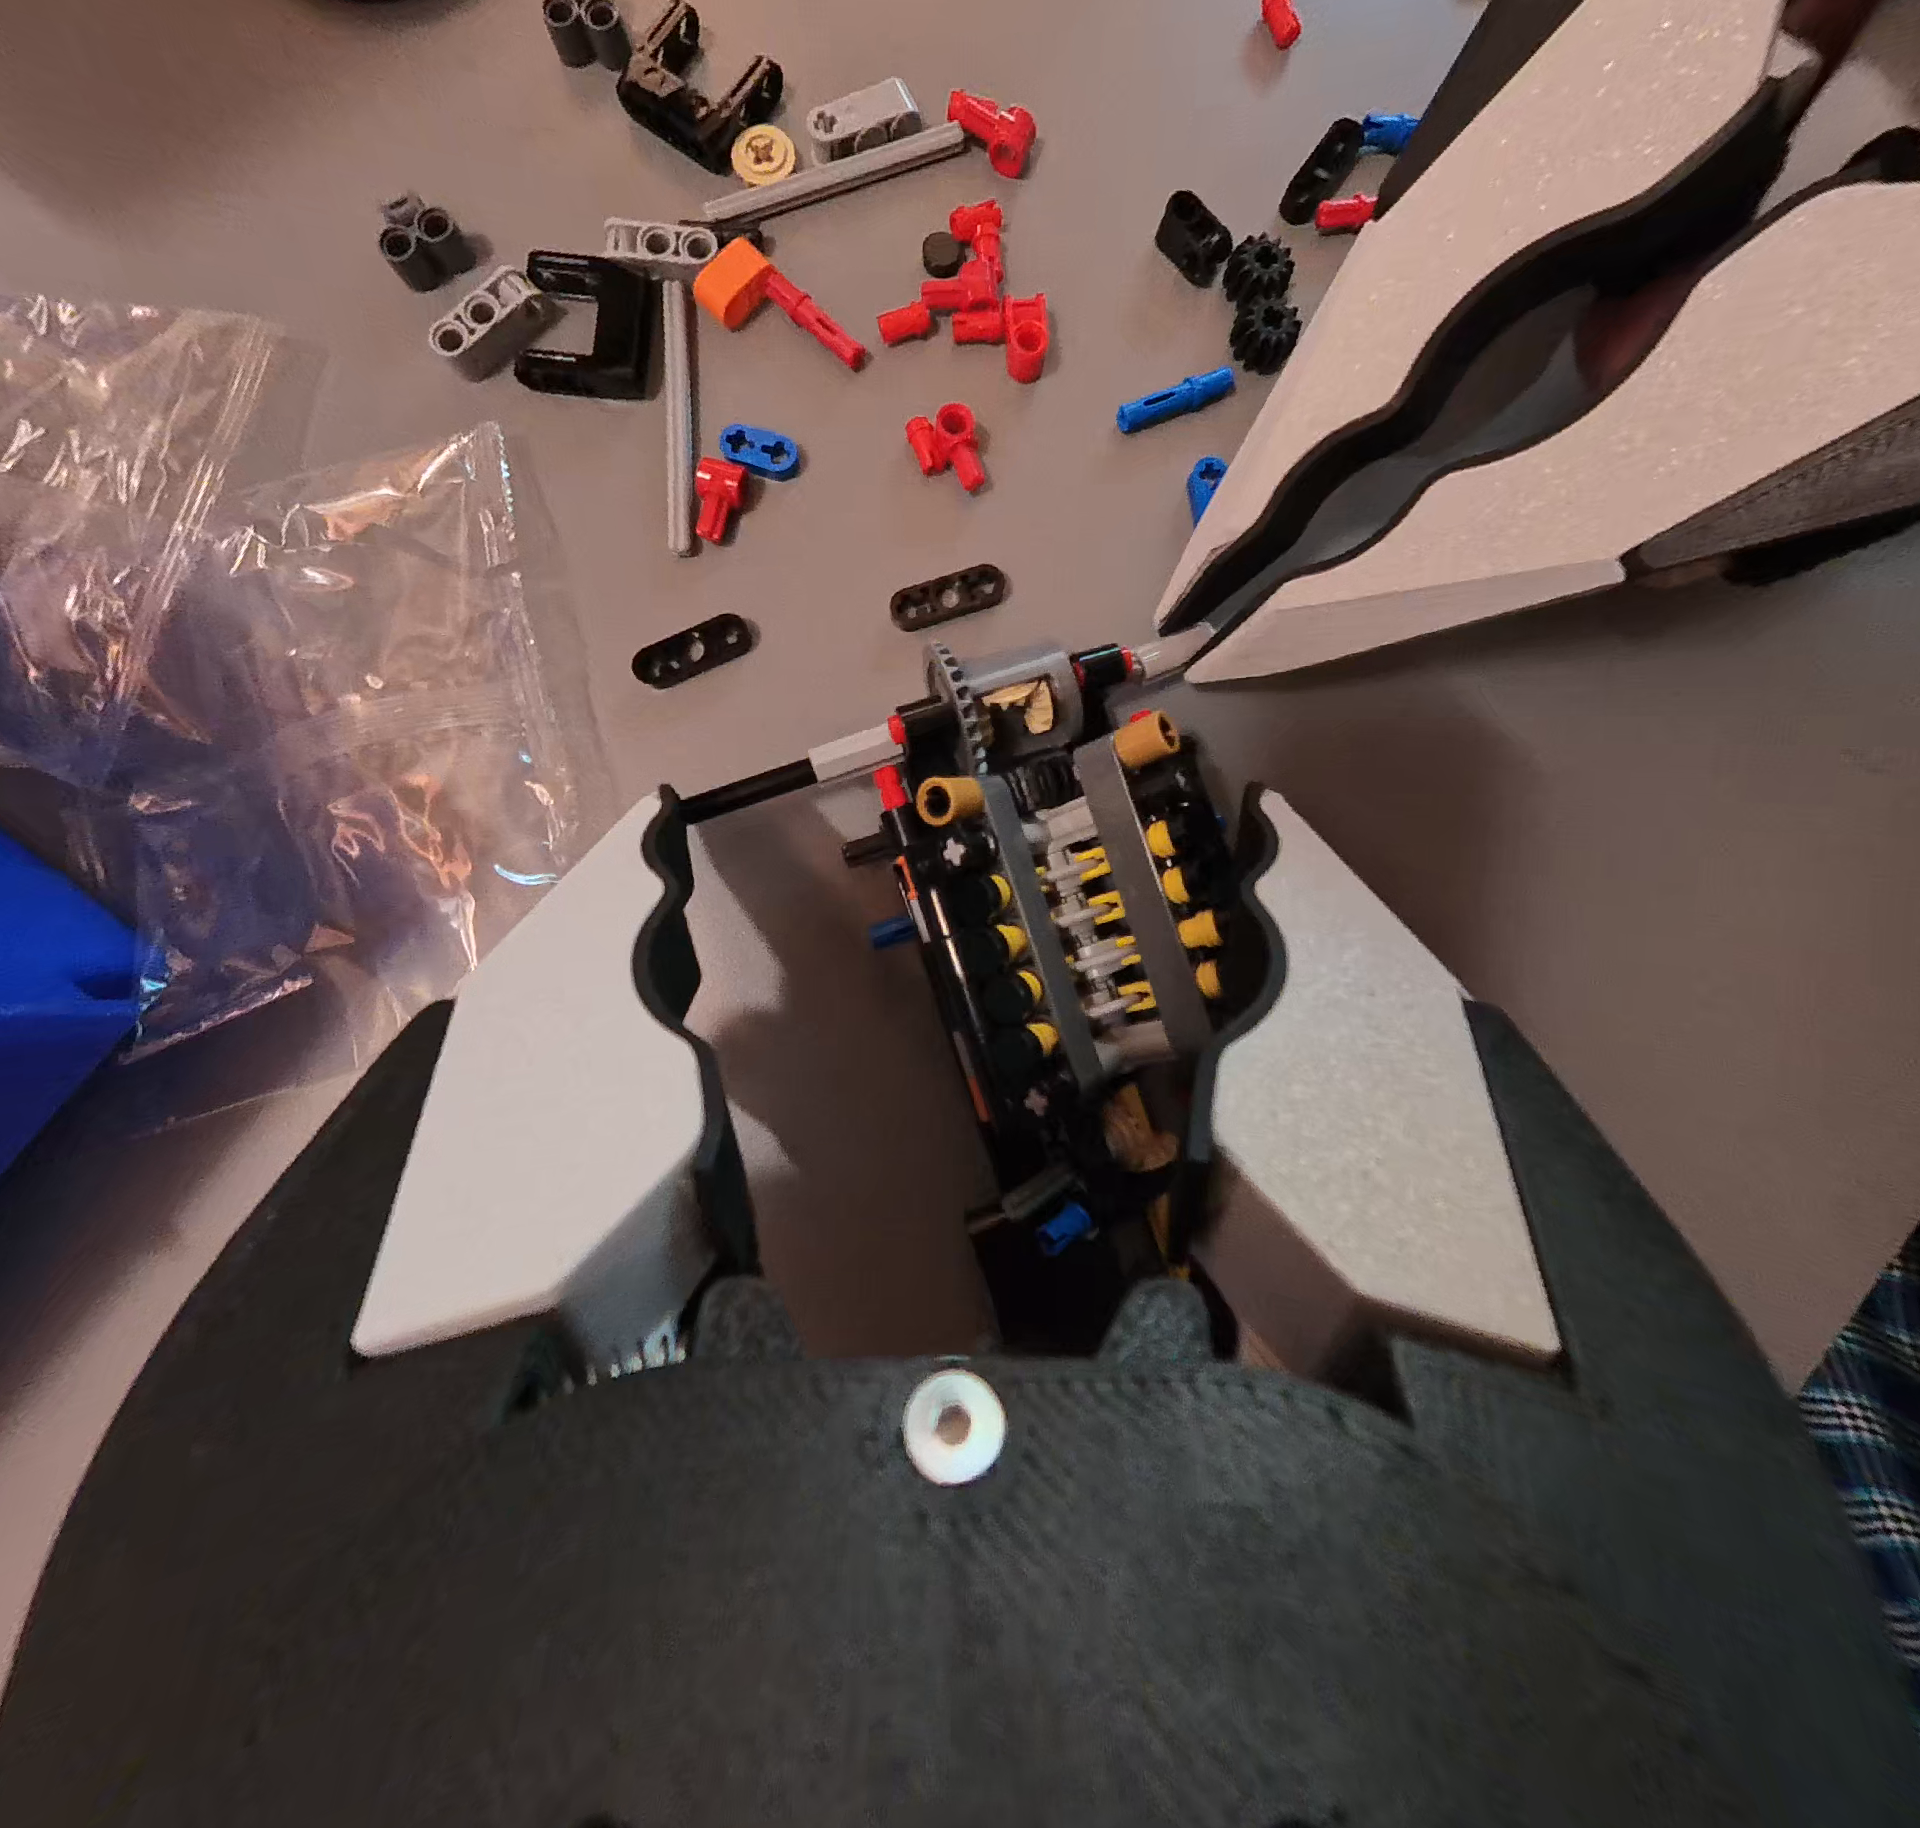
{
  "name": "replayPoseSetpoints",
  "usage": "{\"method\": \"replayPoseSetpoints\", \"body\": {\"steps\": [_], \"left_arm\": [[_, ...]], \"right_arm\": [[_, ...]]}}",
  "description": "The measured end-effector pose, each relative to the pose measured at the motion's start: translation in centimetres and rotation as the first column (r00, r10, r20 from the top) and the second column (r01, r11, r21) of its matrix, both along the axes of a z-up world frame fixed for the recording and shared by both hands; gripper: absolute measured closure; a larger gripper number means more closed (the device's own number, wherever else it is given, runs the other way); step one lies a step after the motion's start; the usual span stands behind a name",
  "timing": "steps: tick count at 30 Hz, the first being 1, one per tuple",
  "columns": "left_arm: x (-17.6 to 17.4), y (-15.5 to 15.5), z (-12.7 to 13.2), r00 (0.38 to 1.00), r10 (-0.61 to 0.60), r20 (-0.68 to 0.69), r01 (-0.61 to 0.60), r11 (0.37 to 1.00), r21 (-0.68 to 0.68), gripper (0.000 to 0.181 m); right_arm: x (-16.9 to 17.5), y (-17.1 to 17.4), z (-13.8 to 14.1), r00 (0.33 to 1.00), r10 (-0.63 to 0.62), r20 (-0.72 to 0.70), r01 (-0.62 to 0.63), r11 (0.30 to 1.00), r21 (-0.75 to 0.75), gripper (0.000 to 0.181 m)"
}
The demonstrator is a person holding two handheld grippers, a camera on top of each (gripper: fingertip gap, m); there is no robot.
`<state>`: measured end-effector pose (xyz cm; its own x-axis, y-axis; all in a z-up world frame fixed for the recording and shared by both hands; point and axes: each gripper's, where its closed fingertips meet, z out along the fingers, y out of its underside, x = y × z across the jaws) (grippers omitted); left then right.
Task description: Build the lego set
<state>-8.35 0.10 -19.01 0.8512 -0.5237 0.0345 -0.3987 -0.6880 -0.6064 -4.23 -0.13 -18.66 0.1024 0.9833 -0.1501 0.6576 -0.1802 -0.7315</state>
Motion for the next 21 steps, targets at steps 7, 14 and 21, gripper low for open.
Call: {"method": "replayPoseSetpoints", "body": {"steps": [7, 14, 21], "left_arm": [[0.03, 0.1, 0.18, 1.0, 0.016, -0.007, -0.016, 0.999, 0.029, 0.081], [-0.01, 0.16, 0.29, 1.0, 0.028, -0.002, -0.028, 0.998, 0.052, 0.082], [0.0, 0.24, 0.31, 0.999, 0.039, 0.016, -0.04, 0.997, 0.063, 0.082]], "right_arm": [[-0.08, 0.04, 0.22, 1.0, -0.019, -0.001, 0.019, 1.0, -0.011, 0.177], [-0.15, 0.04, 0.21, 0.999, -0.044, 0.008, 0.044, 0.999, -0.011, 0.177], [-0.32, 0.1, 0.21, 0.998, -0.068, 0.004, 0.068, 0.998, 0.004, 0.178]]}}
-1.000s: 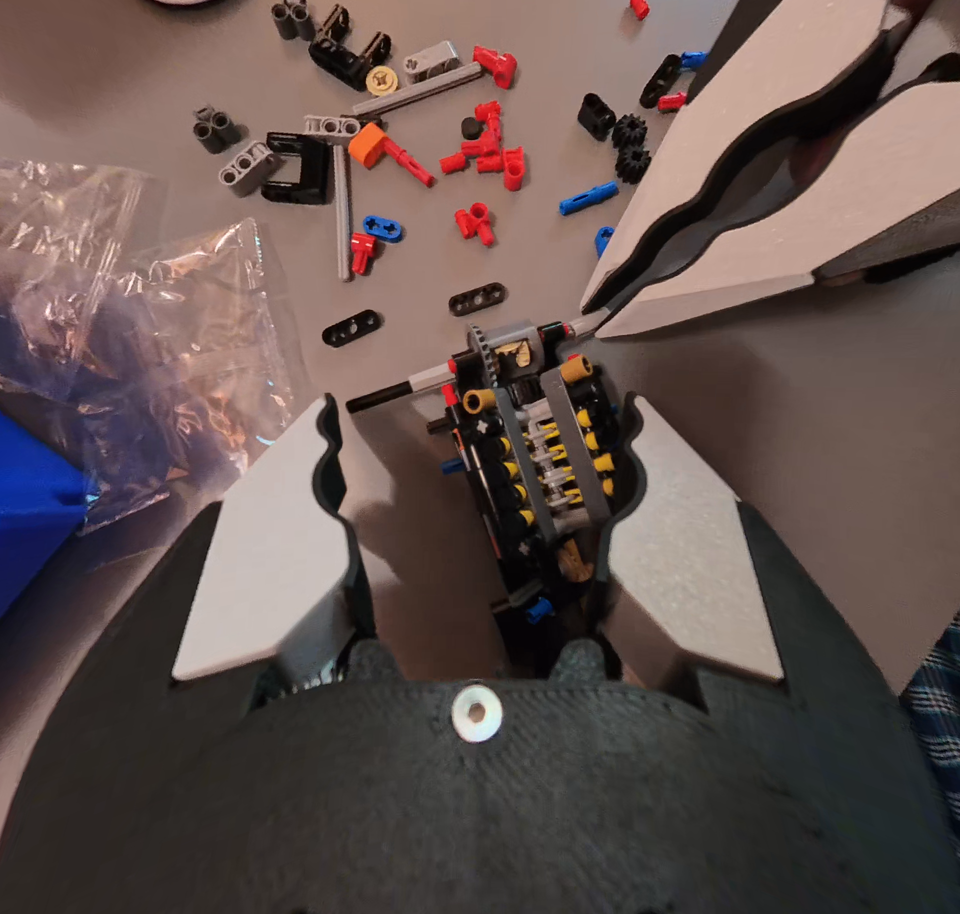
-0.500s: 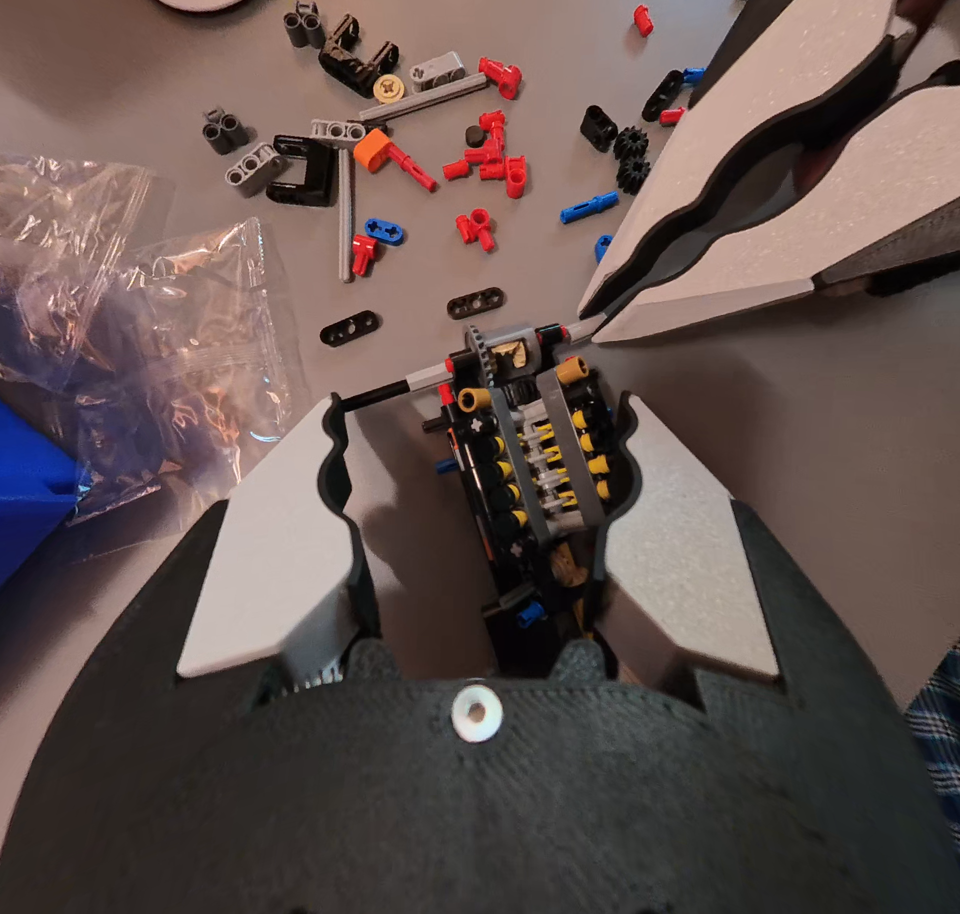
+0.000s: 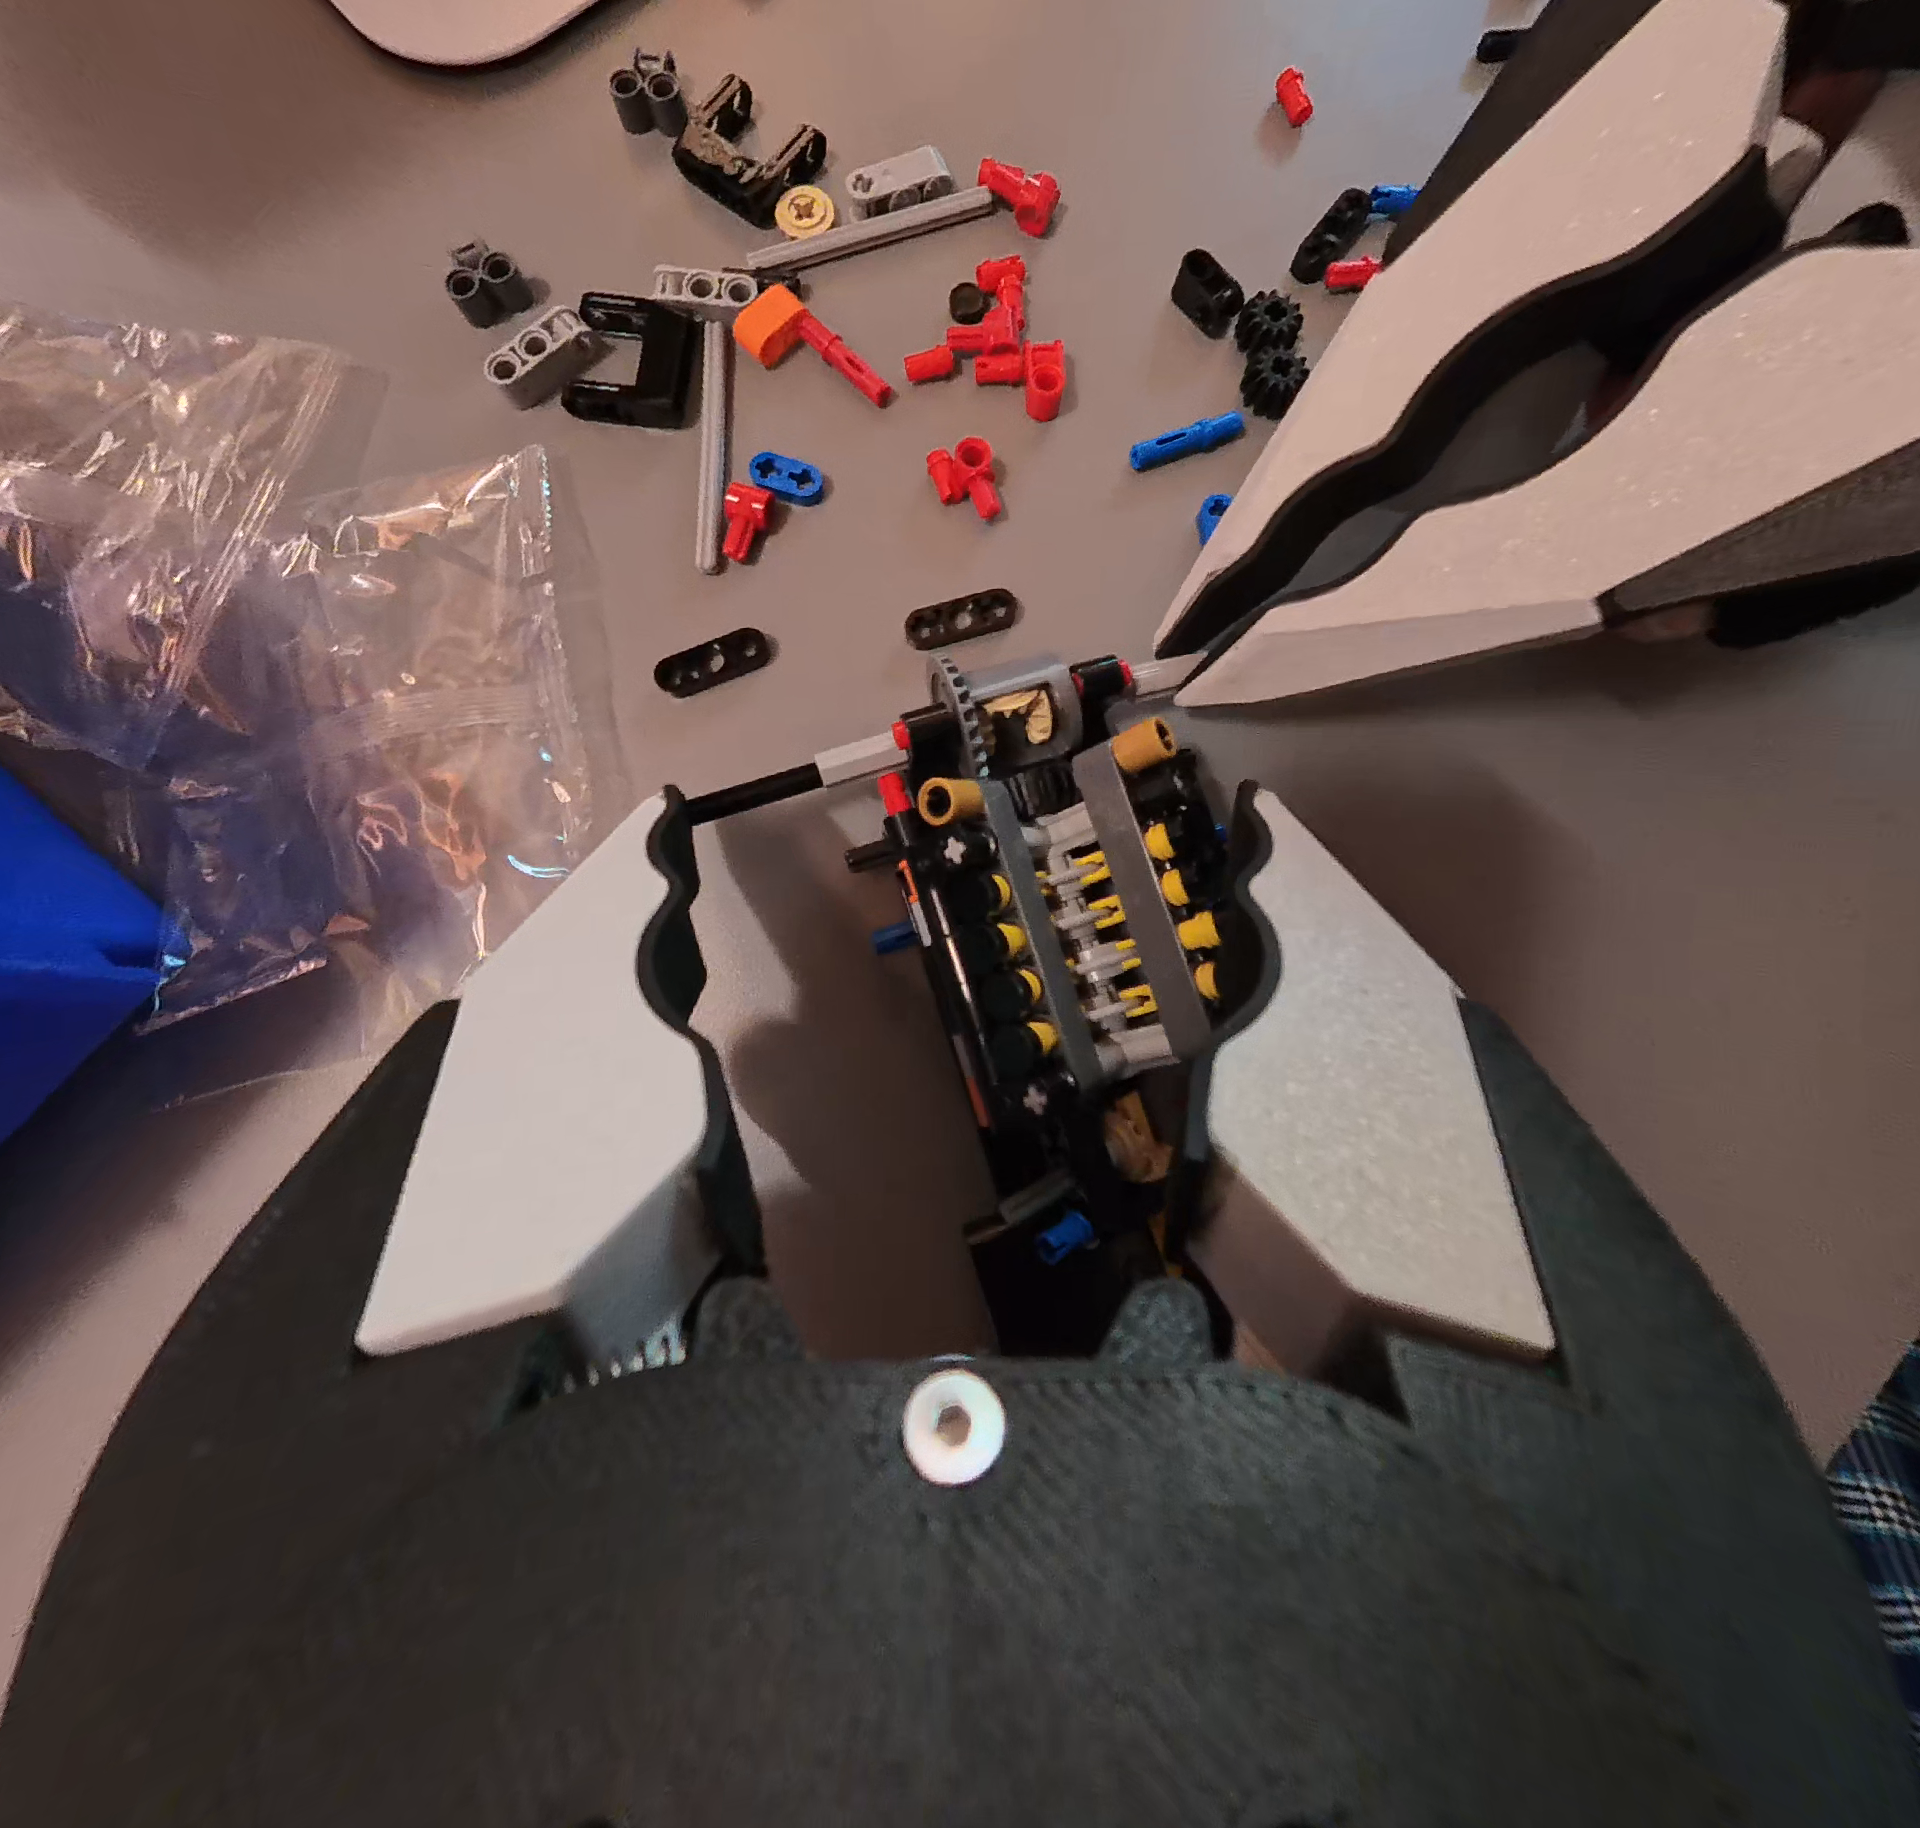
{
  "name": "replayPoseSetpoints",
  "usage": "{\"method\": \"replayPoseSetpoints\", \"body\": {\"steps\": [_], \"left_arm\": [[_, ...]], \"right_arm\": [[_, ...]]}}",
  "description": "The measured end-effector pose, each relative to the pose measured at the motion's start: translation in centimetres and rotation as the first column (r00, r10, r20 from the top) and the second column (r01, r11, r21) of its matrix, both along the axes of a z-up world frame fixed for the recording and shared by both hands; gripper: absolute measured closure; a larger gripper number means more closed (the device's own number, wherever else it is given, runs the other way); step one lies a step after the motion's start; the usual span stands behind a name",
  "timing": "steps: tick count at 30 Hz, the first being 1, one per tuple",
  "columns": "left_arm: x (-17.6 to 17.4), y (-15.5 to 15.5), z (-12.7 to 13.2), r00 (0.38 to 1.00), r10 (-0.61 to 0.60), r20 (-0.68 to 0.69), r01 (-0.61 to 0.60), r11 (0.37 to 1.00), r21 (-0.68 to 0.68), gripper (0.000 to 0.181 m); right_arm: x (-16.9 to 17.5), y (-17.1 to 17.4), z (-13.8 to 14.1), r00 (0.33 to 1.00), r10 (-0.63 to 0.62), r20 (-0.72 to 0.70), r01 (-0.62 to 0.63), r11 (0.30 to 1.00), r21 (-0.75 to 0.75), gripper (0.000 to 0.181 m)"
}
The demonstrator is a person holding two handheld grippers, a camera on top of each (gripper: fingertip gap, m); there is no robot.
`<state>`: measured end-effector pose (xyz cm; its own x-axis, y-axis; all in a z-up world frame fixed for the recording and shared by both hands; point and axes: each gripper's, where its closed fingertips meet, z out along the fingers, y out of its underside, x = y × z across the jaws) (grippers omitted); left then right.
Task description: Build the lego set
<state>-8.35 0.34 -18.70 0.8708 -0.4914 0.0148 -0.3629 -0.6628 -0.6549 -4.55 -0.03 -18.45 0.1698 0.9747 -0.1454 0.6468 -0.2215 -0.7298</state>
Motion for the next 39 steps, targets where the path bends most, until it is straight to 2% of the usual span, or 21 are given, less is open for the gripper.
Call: {"method": "replayPoseSetpoints", "body": {"steps": [16, 32, 35, 39], "left_arm": [[-0.1, 0.2, 0.0, 1.0, 0.004, 0.01, -0.005, 1.0, 0.013, 0.081], [-0.1, 0.2, 0.0, 1.0, 0.015, 0.02, -0.015, 1.0, 0.013, 0.081], [-0.1, 0.2, 0.0, 0.999, 0.014, 0.032, -0.014, 1.0, 0.008, 0.082], [0.2, 0.1, 0.0, 0.999, 0.01, 0.031, -0.01, 1.0, 0.008, 0.082]], "right_arm": [[-0.4, 0.3, 0.0, 0.999, 0.035, 0.002, -0.035, 0.998, 0.047, 0.178], [-0.8, 0.4, 0.1, 0.998, 0.065, 0.005, -0.065, 0.997, 0.03, 0.179], [-0.6, 0.3, 0.2, 0.996, 0.09, 0.012, -0.09, 0.995, 0.03, 0.176], [0.7, 1.0, 0.9, 0.995, 0.099, 0.027, -0.101, 0.993, 0.058, 0.161]]}}
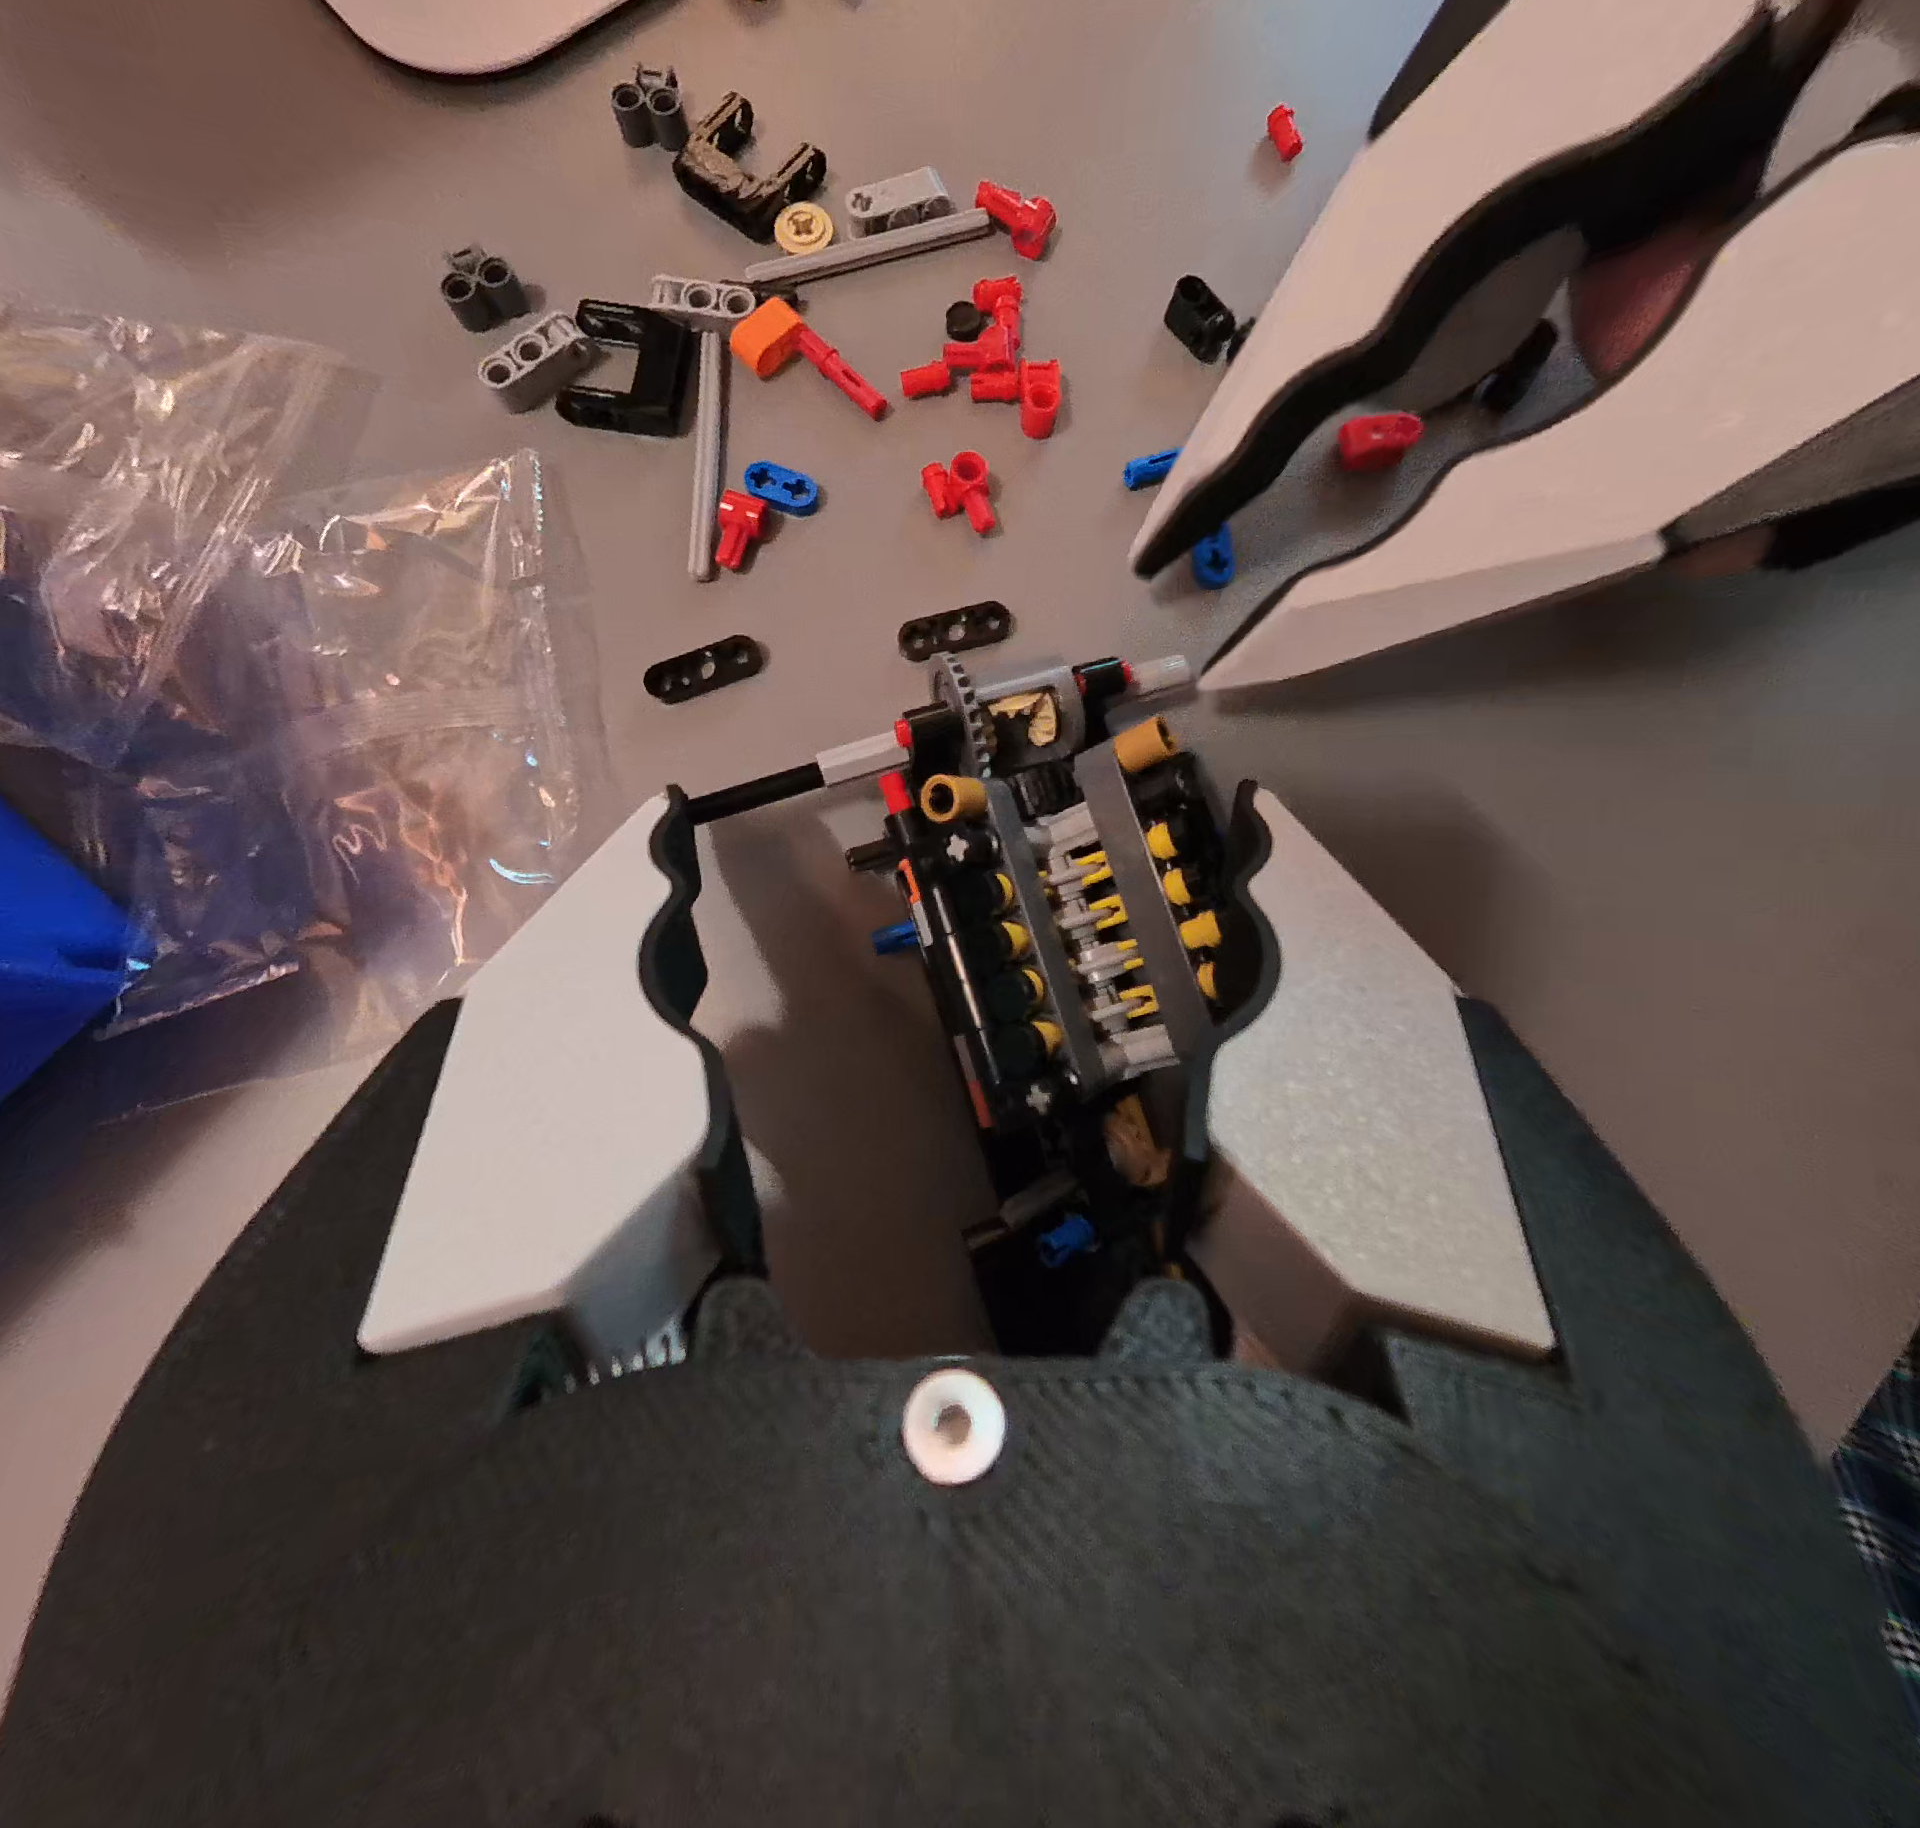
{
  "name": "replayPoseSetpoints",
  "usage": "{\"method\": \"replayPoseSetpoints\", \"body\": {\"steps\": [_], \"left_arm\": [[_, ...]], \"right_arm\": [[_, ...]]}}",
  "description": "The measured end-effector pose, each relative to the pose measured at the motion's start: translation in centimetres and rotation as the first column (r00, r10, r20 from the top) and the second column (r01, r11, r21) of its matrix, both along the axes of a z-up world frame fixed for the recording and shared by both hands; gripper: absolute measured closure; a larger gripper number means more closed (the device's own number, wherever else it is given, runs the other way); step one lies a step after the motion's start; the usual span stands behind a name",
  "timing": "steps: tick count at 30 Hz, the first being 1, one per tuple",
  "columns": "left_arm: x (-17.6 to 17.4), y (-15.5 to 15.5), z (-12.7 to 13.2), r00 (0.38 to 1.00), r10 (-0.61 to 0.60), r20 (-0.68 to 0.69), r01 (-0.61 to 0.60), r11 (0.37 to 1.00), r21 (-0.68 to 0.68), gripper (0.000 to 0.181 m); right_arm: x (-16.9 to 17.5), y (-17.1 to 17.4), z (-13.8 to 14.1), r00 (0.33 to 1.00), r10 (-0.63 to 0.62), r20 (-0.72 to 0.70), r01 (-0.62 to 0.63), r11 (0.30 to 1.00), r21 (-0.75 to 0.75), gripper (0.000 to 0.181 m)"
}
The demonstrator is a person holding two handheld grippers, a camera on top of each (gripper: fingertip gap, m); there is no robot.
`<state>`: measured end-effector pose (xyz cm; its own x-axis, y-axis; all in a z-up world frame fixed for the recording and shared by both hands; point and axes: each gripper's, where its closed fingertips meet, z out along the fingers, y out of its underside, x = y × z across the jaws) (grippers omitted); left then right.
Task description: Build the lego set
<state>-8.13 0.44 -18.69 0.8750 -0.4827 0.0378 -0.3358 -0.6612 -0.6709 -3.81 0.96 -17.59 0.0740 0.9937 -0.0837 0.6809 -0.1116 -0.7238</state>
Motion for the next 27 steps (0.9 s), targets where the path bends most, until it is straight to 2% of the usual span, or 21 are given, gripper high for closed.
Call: {"method": "replayPoseSetpoints", "body": {"steps": [3, 8, 13, 20, 27], "left_arm": [[-0.2, 0.0, 0.0, 1.0, 0.015, 0.004, -0.015, 1.0, -0.005, 0.082], [-0.6, -0.1, 0.0, 0.999, 0.037, -0.013, -0.037, 0.999, -0.005, 0.082], [-0.5, -0.2, 0.0, 0.999, 0.03, -0.016, -0.031, 0.999, -0.014, 0.082], [0.5, -0.5, -0.1, 1.0, -0.005, -0.022, 0.005, 1.0, -0.026, 0.082], [1.5, -0.8, -0.1, 1.0, -0.001, -0.017, 0.001, 1.0, -0.03, 0.082]], "right_arm": [[1.4, 1.2, 1.1, 1.0, -0.01, -0.019, 0.01, 0.999, 0.036, 0.163], [5.6, 4.8, 2.0, 0.995, -0.094, -0.018, 0.095, 0.991, 0.098, 0.165], [10.1, 7.3, 1.1, 0.987, -0.15, 0.057, 0.137, 0.974, 0.18, 0.166], [13.4, 6.6, -0.2, 0.985, -0.106, 0.133, 0.08, 0.98, 0.183, 0.168], [16.5, 7.4, 0.0, 0.972, -0.203, 0.115, 0.173, 0.958, 0.228, 0.17]]}}
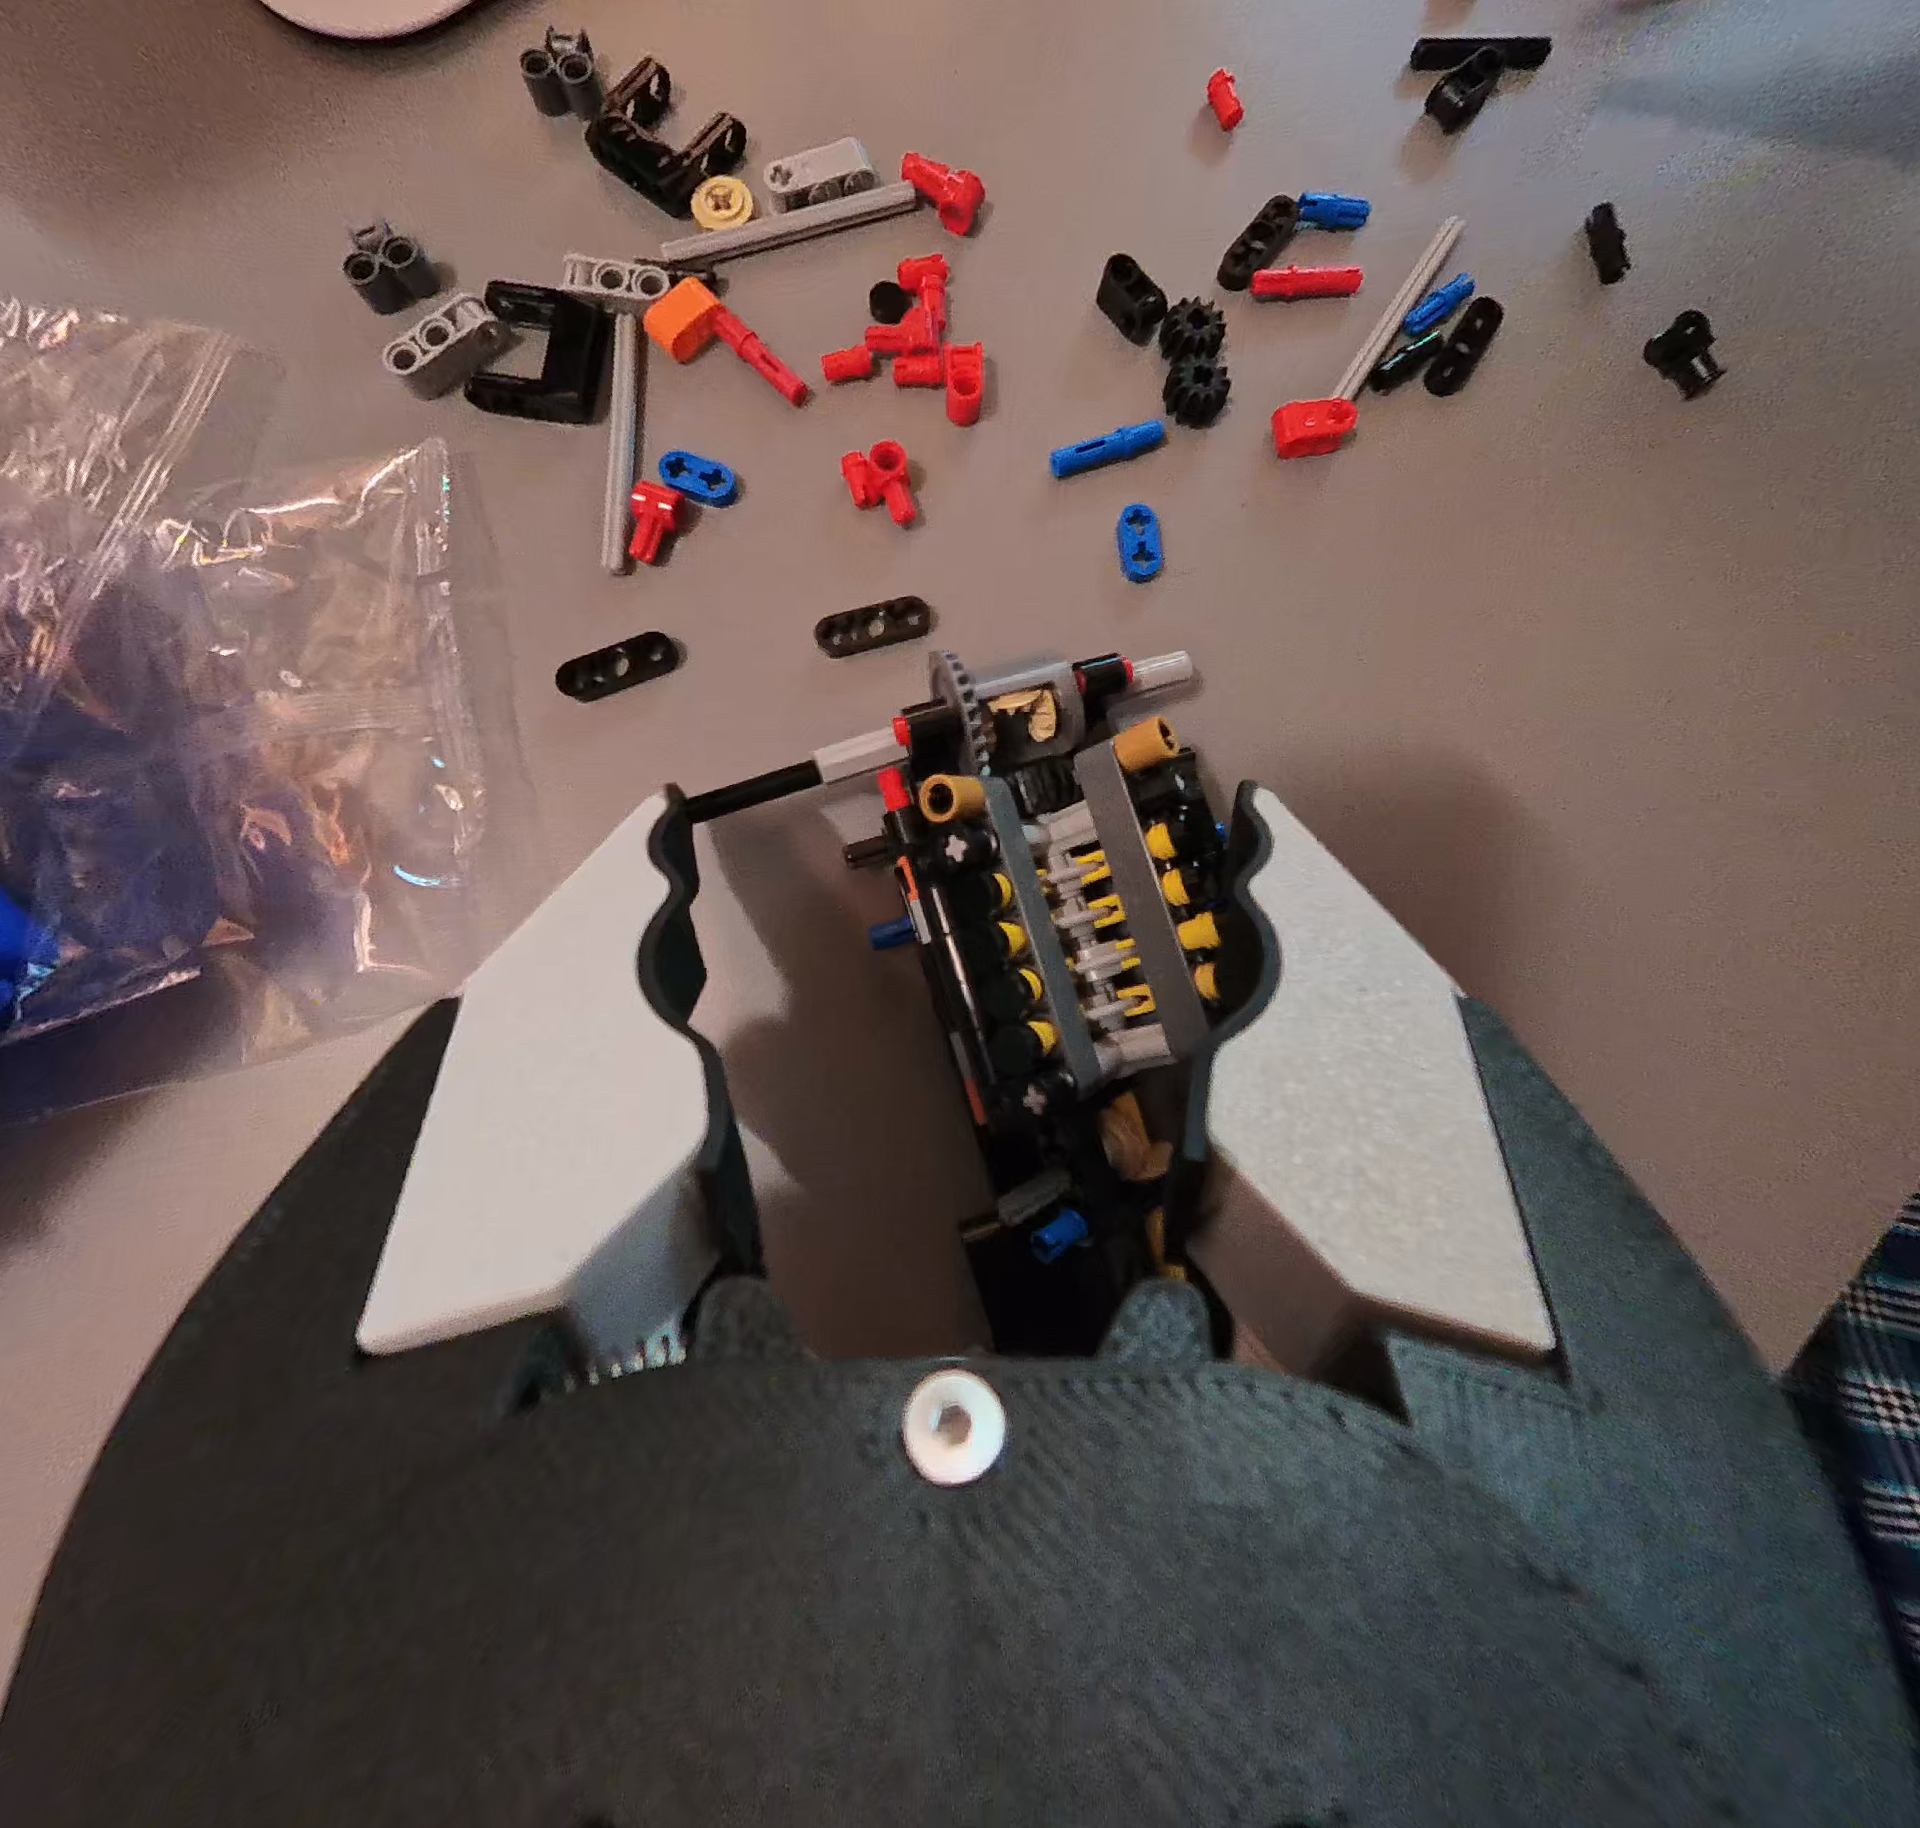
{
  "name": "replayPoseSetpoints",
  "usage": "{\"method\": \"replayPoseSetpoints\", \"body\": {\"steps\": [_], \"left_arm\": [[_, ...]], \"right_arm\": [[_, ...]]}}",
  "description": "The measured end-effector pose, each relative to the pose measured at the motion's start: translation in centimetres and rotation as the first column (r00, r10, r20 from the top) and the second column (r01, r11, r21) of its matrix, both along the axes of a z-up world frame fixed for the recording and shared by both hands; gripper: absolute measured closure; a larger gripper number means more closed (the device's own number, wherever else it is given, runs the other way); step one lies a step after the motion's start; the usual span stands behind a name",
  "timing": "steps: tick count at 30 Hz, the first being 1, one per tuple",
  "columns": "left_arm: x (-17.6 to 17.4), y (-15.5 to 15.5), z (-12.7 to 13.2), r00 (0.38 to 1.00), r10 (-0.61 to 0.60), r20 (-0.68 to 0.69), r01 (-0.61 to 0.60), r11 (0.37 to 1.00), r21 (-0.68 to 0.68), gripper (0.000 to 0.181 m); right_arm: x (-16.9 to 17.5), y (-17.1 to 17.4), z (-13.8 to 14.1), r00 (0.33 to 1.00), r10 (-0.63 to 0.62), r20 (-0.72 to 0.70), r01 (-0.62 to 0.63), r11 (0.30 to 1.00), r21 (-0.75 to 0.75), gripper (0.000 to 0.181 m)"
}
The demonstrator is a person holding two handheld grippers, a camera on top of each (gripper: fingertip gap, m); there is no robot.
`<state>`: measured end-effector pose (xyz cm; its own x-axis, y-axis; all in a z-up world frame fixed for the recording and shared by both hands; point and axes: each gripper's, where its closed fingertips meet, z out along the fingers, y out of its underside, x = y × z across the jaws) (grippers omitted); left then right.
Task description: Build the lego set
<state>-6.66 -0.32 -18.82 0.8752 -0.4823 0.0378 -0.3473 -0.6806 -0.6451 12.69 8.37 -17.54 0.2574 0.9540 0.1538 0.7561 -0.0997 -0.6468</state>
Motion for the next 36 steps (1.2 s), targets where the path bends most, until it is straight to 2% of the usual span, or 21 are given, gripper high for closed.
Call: {"method": "replayPoseSetpoints", "body": {"steps": [6, 12, 17, 22, 26, 29, 31, 33, 36], "left_arm": [[0.3, -0.1, 0.0, 1.0, 0.013, -0.001, -0.013, 1.0, -0.003, 0.082], [0.5, -0.2, 0.0, 0.999, 0.032, 0.009, -0.032, 0.999, 0.002, 0.082], [0.5, -0.3, 0.0, 0.999, 0.04, 0.016, -0.04, 0.999, 0.005, 0.081], [0.5, -0.3, 0.0, 0.999, 0.041, 0.02, -0.041, 0.999, 0.009, 0.081], [0.5, -0.4, 0.0, 0.999, 0.042, 0.024, -0.042, 0.999, 0.011, 0.081], [0.5, -0.5, 0.0, 0.999, 0.044, 0.031, -0.045, 0.999, 0.011, 0.081], [0.5, -0.5, 0.0, 0.998, 0.045, 0.033, -0.045, 0.999, 0.011, 0.081], [0.5, -0.5, 0.0, 0.998, 0.043, 0.036, -0.044, 0.999, 0.009, 0.081], [0.6, -0.4, 0.0, 0.998, 0.041, 0.04, -0.042, 0.999, 0.006, 0.081]], "right_arm": [[-0.4, 0.8, -1.5, 0.999, -0.031, 0.02, 0.031, 0.999, 0.029, 0.181], [-0.5, 0.7, -1.5, 1.0, -0.03, -0.005, 0.03, 1.0, 0.003, 0.181], [-0.3, 0.5, 0.2, 0.997, -0.04, -0.072, 0.041, 0.999, 0.015, 0.181], [-1.8, -1.7, 1.9, 0.991, 0.034, -0.13, -0.035, 0.999, -0.01, 0.181], [-2.8, -3.0, 2.1, 0.987, 0.067, -0.145, -0.071, 0.997, -0.017, 0.181], [-1.7, -1.4, 1.2, 0.995, -0.035, -0.092, 0.036, 0.999, 0.01, 0.181], [-0.8, -0.4, 0.6, 0.989, -0.121, -0.09, 0.12, 0.993, -0.013, 0.174], [-0.3, -0.3, -0.1, 0.982, -0.172, -0.073, 0.17, 0.985, -0.037, 0.161], [-0.4, -0.3, -1.1, 0.975, -0.214, -0.051, 0.213, 0.977, -0.023, 0.158]]}}
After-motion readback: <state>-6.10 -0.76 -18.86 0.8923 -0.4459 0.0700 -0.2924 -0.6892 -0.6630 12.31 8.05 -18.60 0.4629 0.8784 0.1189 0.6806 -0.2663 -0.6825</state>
